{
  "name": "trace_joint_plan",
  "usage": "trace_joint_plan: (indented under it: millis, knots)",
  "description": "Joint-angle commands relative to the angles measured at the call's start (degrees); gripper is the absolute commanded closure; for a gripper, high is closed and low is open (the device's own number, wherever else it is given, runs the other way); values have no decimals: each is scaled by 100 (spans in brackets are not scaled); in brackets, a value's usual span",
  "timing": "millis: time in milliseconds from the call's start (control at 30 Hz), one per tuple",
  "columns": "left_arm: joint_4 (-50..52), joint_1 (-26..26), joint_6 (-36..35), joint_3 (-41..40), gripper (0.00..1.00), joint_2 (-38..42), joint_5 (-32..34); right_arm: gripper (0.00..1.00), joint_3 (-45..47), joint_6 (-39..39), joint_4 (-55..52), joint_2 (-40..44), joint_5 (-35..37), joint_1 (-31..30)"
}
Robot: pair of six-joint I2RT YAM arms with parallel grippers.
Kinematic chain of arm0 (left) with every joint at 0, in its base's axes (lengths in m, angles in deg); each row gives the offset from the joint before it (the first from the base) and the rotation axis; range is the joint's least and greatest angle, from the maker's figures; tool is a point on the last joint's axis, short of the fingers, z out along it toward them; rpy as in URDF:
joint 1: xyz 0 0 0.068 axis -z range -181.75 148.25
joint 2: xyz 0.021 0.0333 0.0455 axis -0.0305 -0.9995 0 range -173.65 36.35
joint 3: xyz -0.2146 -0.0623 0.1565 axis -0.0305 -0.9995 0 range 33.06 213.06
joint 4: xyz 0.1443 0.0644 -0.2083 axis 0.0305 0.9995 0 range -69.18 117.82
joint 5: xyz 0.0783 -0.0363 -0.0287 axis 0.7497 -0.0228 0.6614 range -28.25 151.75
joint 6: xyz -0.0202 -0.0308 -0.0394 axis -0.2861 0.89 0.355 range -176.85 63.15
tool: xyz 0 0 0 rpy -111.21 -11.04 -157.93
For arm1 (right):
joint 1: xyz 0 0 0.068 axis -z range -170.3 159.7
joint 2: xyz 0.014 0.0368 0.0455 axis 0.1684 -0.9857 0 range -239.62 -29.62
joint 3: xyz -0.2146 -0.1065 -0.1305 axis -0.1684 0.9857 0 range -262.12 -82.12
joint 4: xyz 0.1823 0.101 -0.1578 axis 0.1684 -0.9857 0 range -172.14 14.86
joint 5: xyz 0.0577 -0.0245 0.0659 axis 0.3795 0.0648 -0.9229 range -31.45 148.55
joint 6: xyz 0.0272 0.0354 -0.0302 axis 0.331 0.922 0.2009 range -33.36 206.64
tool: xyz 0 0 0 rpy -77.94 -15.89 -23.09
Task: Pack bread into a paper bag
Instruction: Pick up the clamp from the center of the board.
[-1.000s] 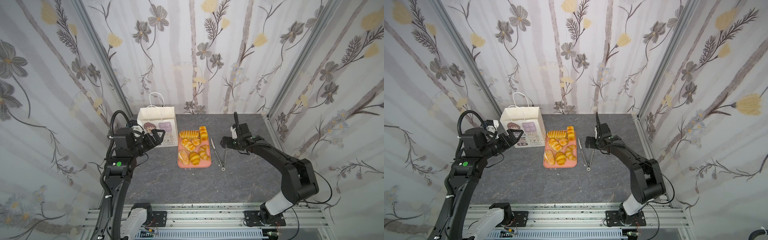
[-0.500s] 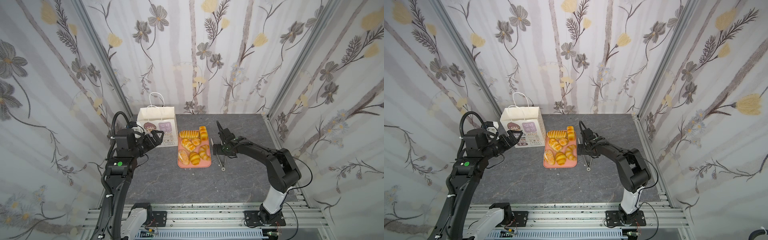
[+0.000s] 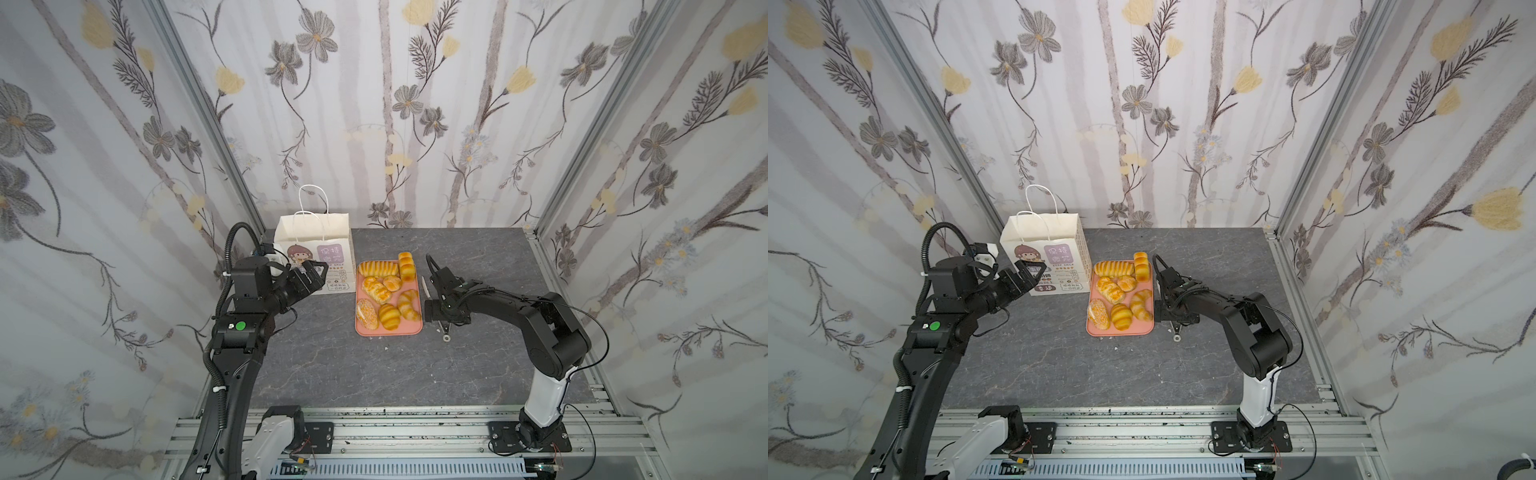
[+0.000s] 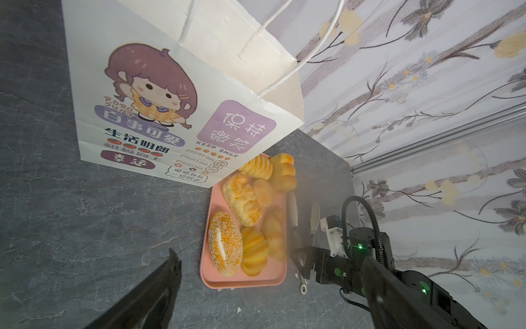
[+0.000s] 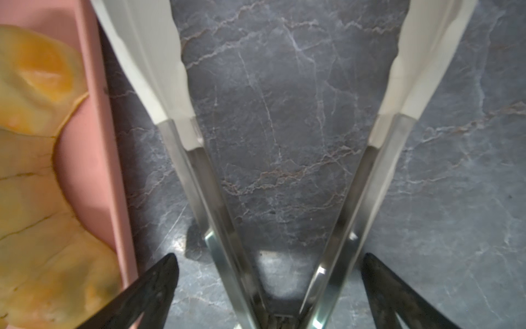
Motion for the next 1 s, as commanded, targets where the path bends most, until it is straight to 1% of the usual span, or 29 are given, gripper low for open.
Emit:
trace_joint_plan:
  millis: [0, 67, 200, 467, 600, 667, 767, 867, 967]
  knots:
    - [-14, -3, -97, 32, 0, -7, 16, 1, -34, 101, 95, -98, 177, -2]
    - [-15, -8, -103, 31, 0, 5, 19, 2, -17, 102, 83, -100, 250, 3]
    - [4, -3, -111, 16, 0, 5, 45, 8, 17, 77, 74, -91, 357, -4]
    - [-24, -8, -71, 7, 0, 6, 25, 25, 53, 48, 77, -78, 436, 1]
    - [-37, -8, -79, -2, 0, 12, 27, 27, 54, 28, 75, -71, 533, -2]
    - [-50, -5, -63, -4, 0, 18, 31, 24, 45, 21, 84, -87, 567, 1]
    - [-65, -6, -61, -12, 0, 19, 30, 25, 23, 16, 92, -114, 605, 1]
    - [-62, -6, -65, -17, 0, 31, 36, 28, 23, -2, 85, -118, 596, 2]
    - [-57, -8, -65, -34, 0, 39, 39, 38, 57, -16, 81, -94, 604, -8]
